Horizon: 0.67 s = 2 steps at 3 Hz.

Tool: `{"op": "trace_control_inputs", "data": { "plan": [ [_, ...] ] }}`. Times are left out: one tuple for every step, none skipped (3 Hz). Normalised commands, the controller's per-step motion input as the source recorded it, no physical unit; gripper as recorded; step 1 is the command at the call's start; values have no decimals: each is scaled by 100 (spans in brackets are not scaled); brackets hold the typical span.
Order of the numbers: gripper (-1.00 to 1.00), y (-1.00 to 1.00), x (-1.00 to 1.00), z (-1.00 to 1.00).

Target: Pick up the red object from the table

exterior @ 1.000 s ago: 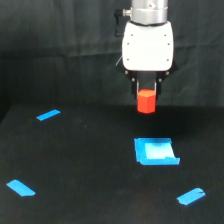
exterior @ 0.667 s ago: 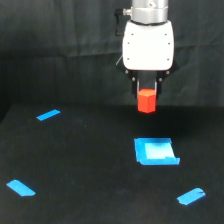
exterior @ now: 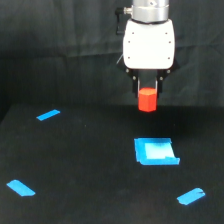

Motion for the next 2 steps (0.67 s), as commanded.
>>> {"op": "trace_control_inputs", "data": {
  "plan": [
    [-98, -2, 3, 11],
    [-98, -2, 3, 10]
  ]
}}
